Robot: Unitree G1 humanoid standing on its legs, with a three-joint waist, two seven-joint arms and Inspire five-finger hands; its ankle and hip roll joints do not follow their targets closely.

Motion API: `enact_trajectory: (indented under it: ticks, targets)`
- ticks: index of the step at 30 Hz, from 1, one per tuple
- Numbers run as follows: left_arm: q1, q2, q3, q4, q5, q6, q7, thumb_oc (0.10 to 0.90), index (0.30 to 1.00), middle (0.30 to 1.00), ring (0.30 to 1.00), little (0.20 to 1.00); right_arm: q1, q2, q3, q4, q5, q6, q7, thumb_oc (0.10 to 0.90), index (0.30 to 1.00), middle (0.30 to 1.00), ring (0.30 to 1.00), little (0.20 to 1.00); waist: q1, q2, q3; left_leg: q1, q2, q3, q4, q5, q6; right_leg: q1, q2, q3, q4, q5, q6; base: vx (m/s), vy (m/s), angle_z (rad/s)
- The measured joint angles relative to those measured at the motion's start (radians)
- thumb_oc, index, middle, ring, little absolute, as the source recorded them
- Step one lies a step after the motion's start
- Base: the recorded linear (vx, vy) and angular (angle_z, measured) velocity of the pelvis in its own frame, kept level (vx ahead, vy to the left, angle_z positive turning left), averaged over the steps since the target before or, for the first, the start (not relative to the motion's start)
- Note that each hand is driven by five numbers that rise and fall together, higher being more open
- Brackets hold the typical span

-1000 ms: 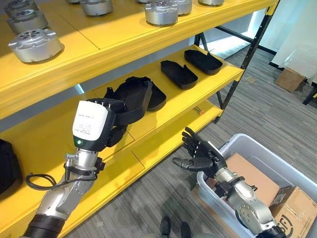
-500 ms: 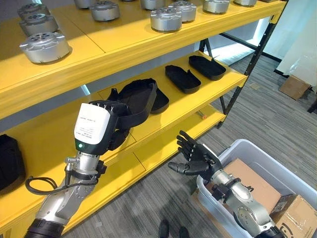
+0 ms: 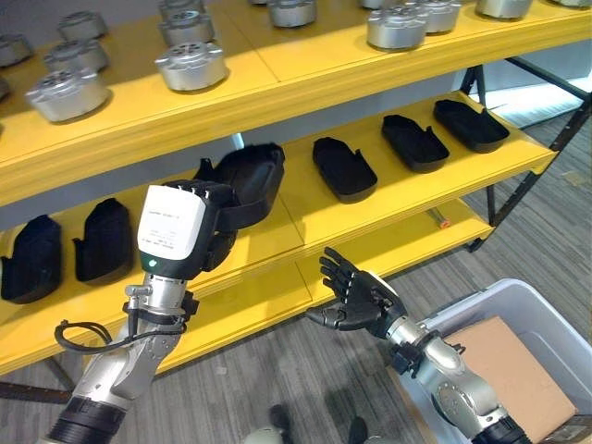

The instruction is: Move parts from the plastic box to the shelf.

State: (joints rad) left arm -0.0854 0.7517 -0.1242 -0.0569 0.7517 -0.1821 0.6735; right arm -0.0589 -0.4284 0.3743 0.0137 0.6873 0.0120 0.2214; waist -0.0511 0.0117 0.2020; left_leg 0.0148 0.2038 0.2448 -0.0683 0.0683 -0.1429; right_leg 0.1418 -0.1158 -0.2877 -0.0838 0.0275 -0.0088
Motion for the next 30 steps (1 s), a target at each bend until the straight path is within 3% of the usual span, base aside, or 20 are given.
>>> enact_trajectory:
  ticks: [2,3,4,5,6,8,9,11,12,15,17,23,24,25,26,27,28,29,30]
  targets:
    - [-0.006,-0.027,0.0,0.0,0.0,-0.001,0.0,0.4,0.3,0.3,0.3,0.3,0.015,-0.026,-0.003,0.0,0.0,0.0,-0.001,0.9,1.0,1.0,1.0,1.0,-0.001,-0.005,0.001,-0.009,0.034,0.01,0.017,0.023,0.004,0.022,-0.036,-0.028,0.0,0.003,0.039,0.1,0.262,0.41]
    - [-0.002,-0.033,0.0,-0.001,0.0,-0.001,0.0,0.4,0.3,0.3,0.3,0.3,0.021,-0.035,-0.003,-0.001,0.0,0.0,-0.001,0.9,1.0,1.0,1.0,1.0,-0.001,0.003,0.0,-0.011,0.041,0.025,0.03,0.036,0.025,0.031,-0.048,-0.033,0.002,0.0,0.075,0.12,0.285,0.28]
    - [0.002,-0.035,-0.001,-0.001,0.0,-0.001,0.0,0.4,0.3,0.3,0.3,0.3,0.023,-0.055,-0.002,-0.004,0.0,0.0,0.0,0.9,1.0,1.0,1.0,1.0,-0.003,0.031,0.0,-0.003,0.041,0.023,0.032,0.064,0.064,0.042,-0.047,-0.032,0.004,0.002,0.107,0.15,0.329,0.07]
    - [0.009,-0.037,-0.001,0.0,0.0,-0.001,0.001,0.4,0.3,0.3,0.3,0.3,0.023,-0.072,-0.004,0.002,0.0,-0.001,0.004,0.9,1.0,1.0,1.0,1.0,0.002,0.065,-0.003,0.012,0.036,0.028,0.021,0.071,0.033,0.05,-0.049,-0.024,0.005,0.004,0.137,0.1,0.208,0.09]
    - [0.014,-0.038,0.0,0.006,0.0,0.003,0.0,0.4,0.3,0.3,0.3,0.3,0.027,-0.042,-0.003,0.03,0.0,0.0,-0.006,0.9,1.0,1.0,1.0,1.0,-0.002,0.041,-0.01,0.021,-0.013,0.022,0.004,0.079,0.04,0.053,-0.089,-0.016,0.005,-0.001,0.158,0.06,0.115,0.18]
    - [0.013,-0.038,0.002,0.006,-0.001,0.011,0.001,0.4,0.3,0.3,0.3,0.3,0.04,-0.026,0.01,0.032,-0.001,0.003,-0.002,0.9,1.0,1.0,1.0,1.0,0.001,0.003,-0.009,0.019,-0.081,0.01,-0.01,0.073,0.061,0.041,-0.142,0.032,0.008,-0.016,0.169,0.0,0.001,0.34]
    - [0.026,-0.033,0.006,0.005,-0.002,0.021,0.001,0.4,0.3,0.3,0.3,0.3,0.041,-0.018,0.024,0.032,-0.003,0.013,0.002,0.9,1.0,1.0,1.0,1.0,0.017,-0.001,-0.009,0.018,-0.1,0.015,-0.01,0.072,0.074,0.024,-0.146,0.035,0.022,-0.023,0.177,0.0,0.0,0.19]
    - [0.038,-0.021,0.012,0.006,-0.002,0.037,0.001,0.4,0.3,0.3,0.3,0.3,0.042,0.003,0.028,0.032,-0.004,0.016,0.012,0.9,1.0,1.0,1.0,1.0,0.027,0.0,-0.009,0.023,-0.113,0.009,-0.009,0.068,0.08,0.008,-0.112,0.035,0.031,-0.022,0.176,0.31,0.569,0.21]
    - [0.036,-0.017,0.014,0.015,-0.001,0.032,0.001,0.4,0.3,0.3,0.3,0.3,0.058,0.009,0.02,0.027,-0.003,0.013,0.018,0.9,1.0,1.0,1.0,1.0,0.028,-0.008,-0.009,0.027,-0.137,-0.003,-0.002,0.045,0.106,0.019,-0.105,0.028,0.037,0.005,0.179,0.4,0.741,0.38]
    - [0.03,-0.016,0.01,0.04,-0.002,0.021,-0.004,0.4,0.3,0.3,0.3,0.3,0.057,0.014,0.014,0.018,-0.02,0.015,0.007,0.9,1.0,1.0,1.0,1.0,0.034,-0.015,-0.014,0.06,-0.155,-0.024,-0.012,0.031,0.11,0.04,-0.124,0.01,0.066,0.005,0.177,0.11,0.256,0.17]
    - [0.005,-0.015,0.01,0.039,-0.002,0.02,-0.004,0.4,0.3,0.3,0.3,0.3,0.045,0.039,0.015,0.018,-0.02,0.015,-0.005,0.9,1.0,1.0,1.0,1.0,0.046,-0.045,-0.019,0.055,-0.17,-0.02,-0.012,0.022,0.113,0.033,-0.138,0.006,0.076,0.007,0.175,0.05,0.203,-0.09]
    - [-0.041,-0.018,0.003,0.037,0.0,-0.016,-0.009,0.4,0.3,0.3,0.3,0.3,0.034,0.061,0.017,0.018,-0.021,0.015,-0.019,0.9,1.0,1.0,1.0,1.0,0.051,-0.055,-0.019,0.04,-0.174,-0.001,-0.012,0.007,0.164,-0.128,-0.176,0.013,0.328,0.045,0.163,0.04,0.105,-0.09]
    - [-0.054,-0.014,-0.009,0.038,0.0,-0.016,-0.015,0.4,0.3,0.3,0.3,0.3,0.033,0.058,0.017,0.018,-0.021,0.015,-0.021,0.9,1.0,1.0,1.0,1.0,0.047,-0.055,-0.018,0.042,-0.172,-0.003,-0.012,0.005,0.174,-0.172,-0.185,0.039,0.406,0.047,0.169,0.07,-0.069,0.06]
    - [-0.066,-0.009,-0.028,0.038,0.0,-0.016,-0.017,0.4,0.3,0.3,0.3,0.3,0.034,0.056,0.018,0.019,-0.021,0.016,-0.023,0.9,1.0,1.0,1.0,1.0,0.041,-0.057,-0.018,0.043,-0.168,-0.01,-0.012,0.004,0.181,-0.222,-0.178,0.079,0.483,-0.004,0.194,0.11,-0.146,0.16]
    - [-0.068,-0.005,-0.037,0.037,0.0,-0.018,-0.017,0.4,0.3,0.3,0.3,0.3,0.034,0.056,0.019,0.02,-0.021,0.016,-0.022,0.9,1.0,1.0,1.0,1.0,0.037,-0.063,-0.02,0.043,-0.171,-0.016,-0.012,0.003,0.182,-0.234,-0.156,0.104,0.485,-0.035,0.199,0.12,-0.194,0.29]
    - [-0.069,0.0,-0.042,0.037,0.0,-0.017,-0.018,0.4,0.3,0.3,0.3,0.3,0.035,0.058,0.019,0.021,-0.021,0.016,-0.021,0.9,1.0,1.0,1.0,1.0,0.028,-0.066,-0.02,0.043,-0.175,-0.028,-0.012,0.003,0.182,-0.233,-0.136,0.124,0.432,-0.05,0.192,0.16,-0.357,0.36]
    - [-0.077,0.004,-0.044,0.037,0.0,-0.015,-0.028,0.4,0.3,0.3,0.3,0.3,0.038,0.058,0.016,0.021,-0.021,0.016,-0.02,0.9,1.0,1.0,1.0,1.0,0.026,-0.079,-0.021,0.043,-0.182,-0.035,-0.012,0.001,0.181,-0.208,-0.112,0.144,0.255,-0.039,0.185,0.17,-0.437,0.36]
    - [-0.078,0.004,-0.044,0.038,0.0,-0.011,-0.031,0.4,0.3,0.3,0.3,0.3,0.047,0.059,0.012,0.023,-0.021,0.016,-0.013,0.9,1.0,1.0,1.0,1.0,0.024,-0.085,-0.024,0.045,-0.189,-0.04,-0.012,-0.004,0.179,-0.183,-0.145,0.156,0.073,0.032,0.192,0.16,-0.459,0.26]
    - [-0.078,0.006,-0.044,0.038,0.001,-0.009,-0.031,0.4,0.3,0.3,0.3,0.3,0.05,0.06,0.013,0.023,-0.021,0.016,-0.01,0.9,1.0,1.0,1.0,1.0,0.023,-0.086,-0.025,0.048,-0.187,-0.05,-0.012,-0.007,0.177,-0.179,-0.167,0.17,0.036,0.073,0.198,0.14,-0.392,0.24]
